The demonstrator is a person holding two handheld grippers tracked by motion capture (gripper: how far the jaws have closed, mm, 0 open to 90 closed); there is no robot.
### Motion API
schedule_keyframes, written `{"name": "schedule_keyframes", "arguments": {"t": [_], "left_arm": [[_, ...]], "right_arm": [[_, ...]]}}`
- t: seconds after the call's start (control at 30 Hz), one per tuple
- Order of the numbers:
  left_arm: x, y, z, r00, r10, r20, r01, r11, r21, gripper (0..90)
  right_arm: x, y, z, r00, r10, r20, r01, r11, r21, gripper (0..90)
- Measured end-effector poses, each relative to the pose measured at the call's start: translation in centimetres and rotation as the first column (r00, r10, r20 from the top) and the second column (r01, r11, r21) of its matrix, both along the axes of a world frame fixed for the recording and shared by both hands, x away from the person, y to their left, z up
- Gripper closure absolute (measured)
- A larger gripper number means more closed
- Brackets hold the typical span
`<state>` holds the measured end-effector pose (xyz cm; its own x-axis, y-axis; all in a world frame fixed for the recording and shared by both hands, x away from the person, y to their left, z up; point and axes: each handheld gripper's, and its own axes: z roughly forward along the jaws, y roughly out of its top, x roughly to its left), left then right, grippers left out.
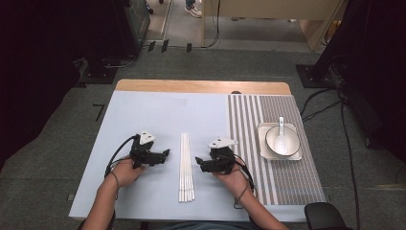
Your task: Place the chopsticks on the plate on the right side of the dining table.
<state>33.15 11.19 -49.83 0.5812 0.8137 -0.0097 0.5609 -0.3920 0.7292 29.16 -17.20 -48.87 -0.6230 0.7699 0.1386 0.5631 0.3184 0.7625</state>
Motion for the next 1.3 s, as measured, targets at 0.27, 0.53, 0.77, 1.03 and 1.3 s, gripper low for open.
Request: {"name": "schedule_keyframes", "arguments": {"t": [0.27,0.53,0.77,1.03,1.3], "left_arm": [[0.0,0.0,0.0,1.0000,0.000,0.000,0.000,1.0000,0.000,13.5],[0.0,0.0,0.0,1.0000,0.000,0.000,0.000,1.0000,0.001,13.5],[0.0,0.0,0.0,1.0000,0.000,0.000,0.000,1.0000,0.001,13.5],[0.0,0.0,0.0,1.0000,-0.001,0.000,0.001,1.0000,0.001,13.5],[0.0,0.0,0.0,1.0000,-0.001,0.000,0.001,1.0000,0.001,13.5]], "right_arm": [[-0.6,0.5,0.1,0.9999,0.012,0.010,-0.012,0.9998,0.014,28.8],[-1.4,1.5,-0.2,0.9991,0.039,0.020,-0.039,0.9991,0.015,33.5],[-1.9,2.2,-0.7,0.9981,0.062,0.004,-0.062,0.9977,0.027,36.8],[-2.4,2.6,-1.1,0.9968,0.080,0.003,-0.080,0.9967,0.015,40.7],[-2.4,2.8,-1.1,0.9958,0.091,0.008,-0.091,0.9958,0.007,44.8]]}}
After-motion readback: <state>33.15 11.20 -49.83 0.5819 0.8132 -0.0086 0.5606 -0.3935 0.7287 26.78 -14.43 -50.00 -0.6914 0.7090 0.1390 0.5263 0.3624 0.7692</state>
